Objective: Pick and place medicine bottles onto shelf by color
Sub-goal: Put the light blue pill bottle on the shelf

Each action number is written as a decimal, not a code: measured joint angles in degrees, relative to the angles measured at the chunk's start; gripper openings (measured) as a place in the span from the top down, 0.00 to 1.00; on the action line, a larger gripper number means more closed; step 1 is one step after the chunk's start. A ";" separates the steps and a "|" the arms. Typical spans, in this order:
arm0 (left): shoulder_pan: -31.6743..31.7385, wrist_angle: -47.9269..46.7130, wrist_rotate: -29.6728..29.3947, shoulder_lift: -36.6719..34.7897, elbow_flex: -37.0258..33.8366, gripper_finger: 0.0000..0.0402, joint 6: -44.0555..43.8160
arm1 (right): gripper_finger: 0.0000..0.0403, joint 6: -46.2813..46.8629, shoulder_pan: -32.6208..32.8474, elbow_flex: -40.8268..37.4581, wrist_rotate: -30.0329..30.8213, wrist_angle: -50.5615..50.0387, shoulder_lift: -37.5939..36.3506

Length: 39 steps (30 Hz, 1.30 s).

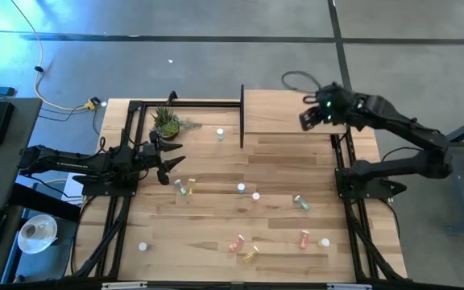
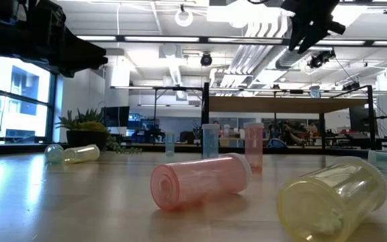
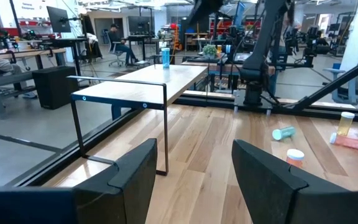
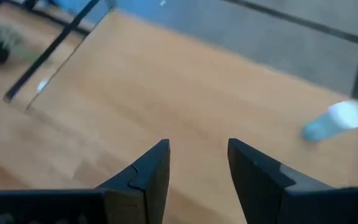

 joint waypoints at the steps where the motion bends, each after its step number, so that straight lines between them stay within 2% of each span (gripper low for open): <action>1: 0.00 0.00 0.00 0.00 0.00 0.50 0.00 | 0.62 0.59 1.64 -0.89 0.04 0.03 -0.01; 7: 0.02 0.00 0.00 -0.01 0.00 0.50 0.00 | 0.62 5.68 10.90 -5.22 1.53 0.65 0.00; 13: 0.00 0.04 -0.28 -0.02 0.00 0.50 -0.04 | 0.62 12.03 21.14 -5.83 7.49 0.37 0.00; 19: 0.02 0.87 0.24 -0.02 0.00 0.50 -2.99 | 0.62 16.65 33.37 -5.83 17.67 0.30 0.84; 24: 0.02 0.81 0.33 -0.04 0.00 0.50 -3.26 | 0.62 20.71 41.92 -5.83 25.41 0.30 4.53; 28: 0.00 0.83 0.16 -0.04 0.00 0.50 -3.59 | 0.62 23.55 46.55 -5.83 27.83 0.32 8.35; 35: 0.00 1.59 -2.67 -0.04 0.00 0.50 -5.08 | 0.62 25.43 51.92 -5.83 28.42 0.86 14.24; 39: -0.02 3.98 -2.63 0.00 -0.02 0.50 -4.80 | 0.62 29.49 53.96 -5.83 32.56 0.95 17.47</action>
